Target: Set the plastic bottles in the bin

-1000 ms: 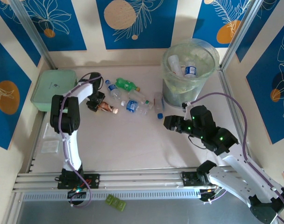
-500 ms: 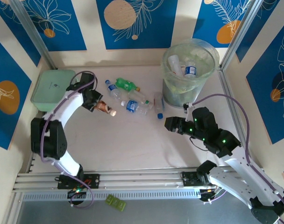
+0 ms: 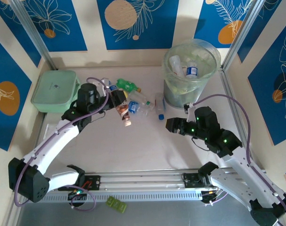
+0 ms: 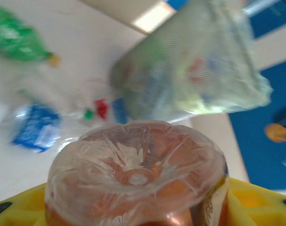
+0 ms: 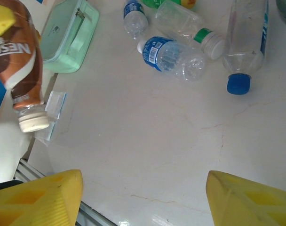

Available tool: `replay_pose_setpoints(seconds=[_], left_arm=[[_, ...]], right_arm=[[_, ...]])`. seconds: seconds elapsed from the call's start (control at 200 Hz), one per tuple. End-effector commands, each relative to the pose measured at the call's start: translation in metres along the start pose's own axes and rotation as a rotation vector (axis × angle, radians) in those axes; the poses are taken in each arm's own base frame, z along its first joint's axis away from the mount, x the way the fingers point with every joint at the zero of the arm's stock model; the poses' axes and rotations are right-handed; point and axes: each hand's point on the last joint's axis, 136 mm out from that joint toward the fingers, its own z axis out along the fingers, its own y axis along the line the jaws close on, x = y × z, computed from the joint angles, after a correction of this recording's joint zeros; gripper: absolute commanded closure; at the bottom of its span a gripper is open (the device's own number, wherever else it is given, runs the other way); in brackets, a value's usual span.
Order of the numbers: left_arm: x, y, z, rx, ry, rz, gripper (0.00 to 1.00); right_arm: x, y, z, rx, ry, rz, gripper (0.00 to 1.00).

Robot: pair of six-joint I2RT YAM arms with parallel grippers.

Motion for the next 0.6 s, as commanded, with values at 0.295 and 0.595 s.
replay_pose_setpoints(seconds=[0.295,0.595], left_arm=[[0.032,-0.102,-0.002,0.669,0.116,0.139,0.6],[0.039,-0.136,-0.015,0.897,0.161,0.126,0.64]], right_arm=[[-0.015,0.041,-0.013,-0.315,0.02,0.006,0.3],[-0.016,0.051,-0.016,-0.453,0.058,0.031,0.23]])
